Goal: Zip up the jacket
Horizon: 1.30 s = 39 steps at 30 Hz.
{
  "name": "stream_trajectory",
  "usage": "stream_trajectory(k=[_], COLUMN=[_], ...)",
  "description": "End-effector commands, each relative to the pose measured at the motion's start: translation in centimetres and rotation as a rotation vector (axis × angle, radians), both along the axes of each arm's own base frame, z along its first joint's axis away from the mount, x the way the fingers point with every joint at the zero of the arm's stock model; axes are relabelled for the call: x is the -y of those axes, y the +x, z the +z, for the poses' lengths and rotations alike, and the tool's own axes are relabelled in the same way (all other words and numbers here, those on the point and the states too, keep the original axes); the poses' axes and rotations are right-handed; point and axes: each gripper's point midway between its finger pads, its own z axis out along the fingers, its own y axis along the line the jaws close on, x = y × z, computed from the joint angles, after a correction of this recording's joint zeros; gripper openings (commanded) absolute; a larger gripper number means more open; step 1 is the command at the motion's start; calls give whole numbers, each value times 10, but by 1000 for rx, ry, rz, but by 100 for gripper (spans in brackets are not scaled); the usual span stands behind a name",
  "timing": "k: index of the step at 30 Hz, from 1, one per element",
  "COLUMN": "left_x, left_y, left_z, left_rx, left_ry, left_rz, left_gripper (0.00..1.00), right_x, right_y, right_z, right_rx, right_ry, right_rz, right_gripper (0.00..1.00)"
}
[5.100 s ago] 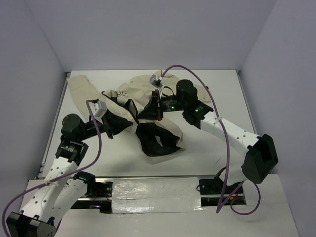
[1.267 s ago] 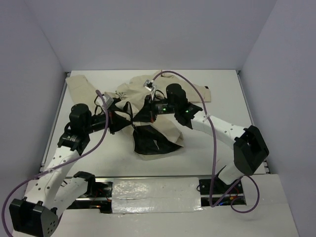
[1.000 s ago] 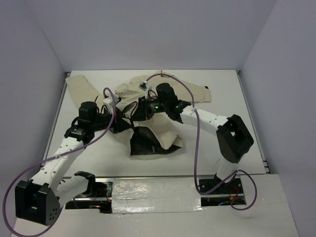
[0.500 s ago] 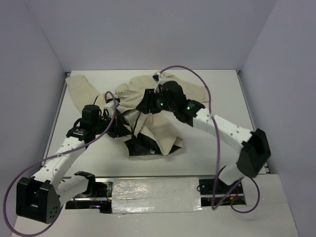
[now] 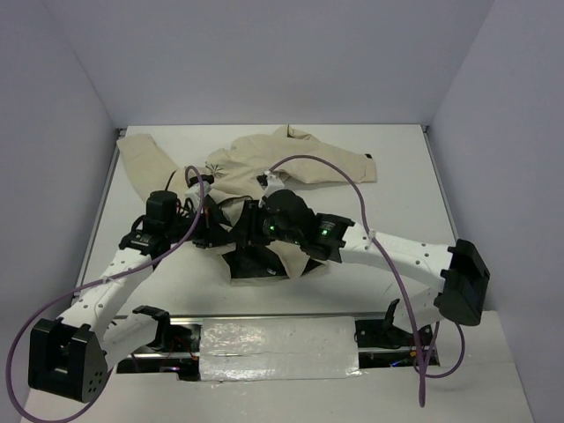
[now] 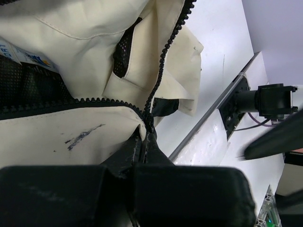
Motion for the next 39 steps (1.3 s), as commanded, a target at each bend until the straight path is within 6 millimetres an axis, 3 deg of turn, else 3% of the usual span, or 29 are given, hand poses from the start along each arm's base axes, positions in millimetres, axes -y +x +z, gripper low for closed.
stream_trajectory(k=[1,3,8,12,21,28,35,39], left_x=[3,3,4,3,3,2,1,0], left_y=[5,6,12,13,16,17,18,19], left_z=[8,7,5,3,0,-2,-1,-3], left_rx=[35,30,33,34,35,30,31,27], left_ry=[-36,-45,-65,-65,-69,-61,-66,-65], left_rz=[-1,9,24,30,31,33,38,44], left_gripper=[0,0,0,0,0,0,0,0], right_x=[-12,-17,-19,-15,-14,-9,-17,-25], right_y=[-8,-7,-8,-7,-7,20,22,21], right_z=[-30,-33,-66,-67,-98,-102,-104,-100], right_rx=[-111,-107,-189,-191,-231,-227,-204,-194], right_ry=[-14,-23,-48,-19,-59,-29,-22,-7], right_rz=[21,35,39,12,0,-21,13,53], right_gripper=[44,46,43,40,44,41,32,33])
